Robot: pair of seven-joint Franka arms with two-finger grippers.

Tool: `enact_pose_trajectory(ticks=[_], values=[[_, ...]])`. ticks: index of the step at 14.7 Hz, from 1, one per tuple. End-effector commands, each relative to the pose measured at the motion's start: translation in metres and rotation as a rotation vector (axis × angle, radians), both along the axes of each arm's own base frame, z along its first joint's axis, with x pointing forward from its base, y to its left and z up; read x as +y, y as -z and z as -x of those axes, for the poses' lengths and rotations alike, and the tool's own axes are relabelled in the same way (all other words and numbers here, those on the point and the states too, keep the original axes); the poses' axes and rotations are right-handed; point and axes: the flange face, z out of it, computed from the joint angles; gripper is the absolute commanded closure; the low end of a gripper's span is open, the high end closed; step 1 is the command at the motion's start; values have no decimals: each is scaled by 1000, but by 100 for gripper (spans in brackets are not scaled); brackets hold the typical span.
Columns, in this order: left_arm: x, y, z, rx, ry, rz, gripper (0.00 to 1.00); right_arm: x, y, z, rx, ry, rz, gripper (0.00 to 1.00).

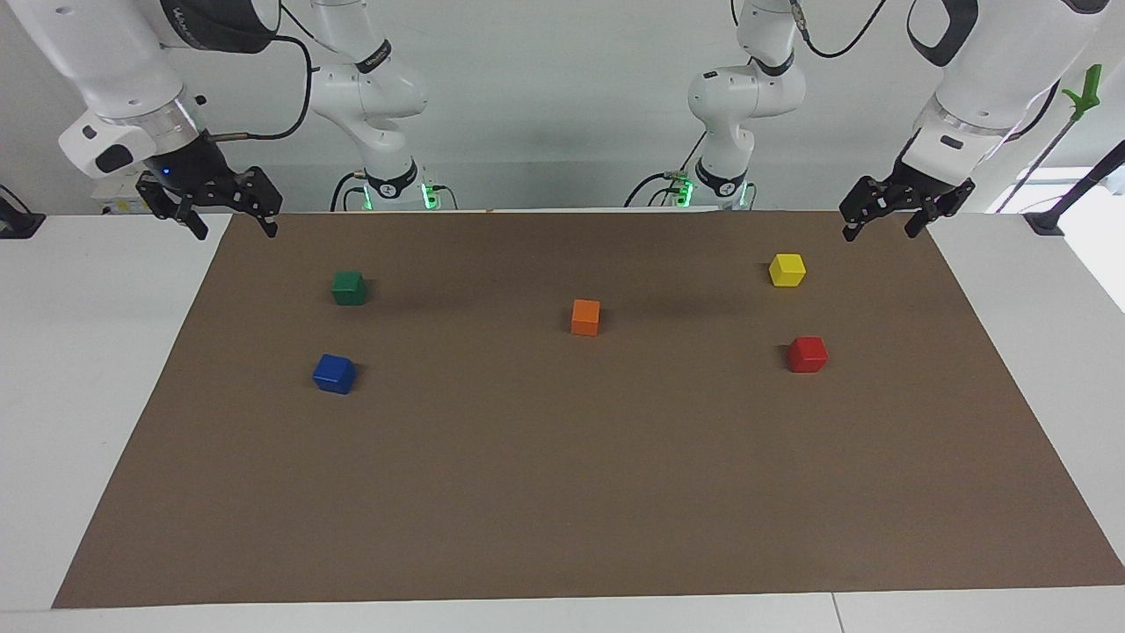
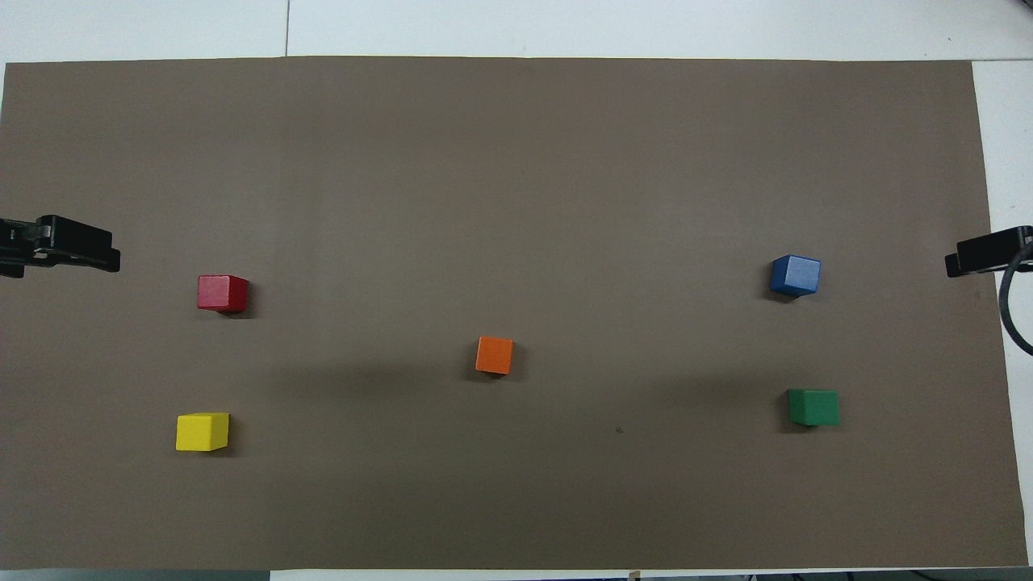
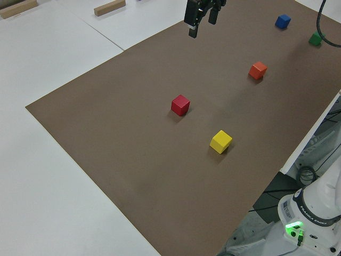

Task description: Transfer red block to right arm and stack on blue block

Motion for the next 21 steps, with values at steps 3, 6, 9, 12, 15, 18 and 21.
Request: enact_pose_trajectory(ticks=[3, 6, 9, 12, 15, 18, 21], values=[[5, -1, 8, -12, -13, -18, 0, -2, -2, 9, 9, -18, 18, 0], [6, -1, 13, 13, -104, -23, 0, -1, -2, 9, 10, -18, 18, 0], [25, 45, 4, 1, -114, -21, 0, -6, 0, 12, 29, -10, 16, 0], [24, 116, -4, -6, -97, -19, 0, 1, -1, 10, 24, -21, 17, 0], [26, 180, -5, -33, -85, -14, 0, 1, 1, 11, 21, -23, 0, 0], [27, 222, -6, -27, -75, -9, 0, 8, 10, 17, 15, -22, -80, 0], [25, 250, -8, -26, -69, -5, 0, 16, 47, 26, -2, -26, -237, 0]])
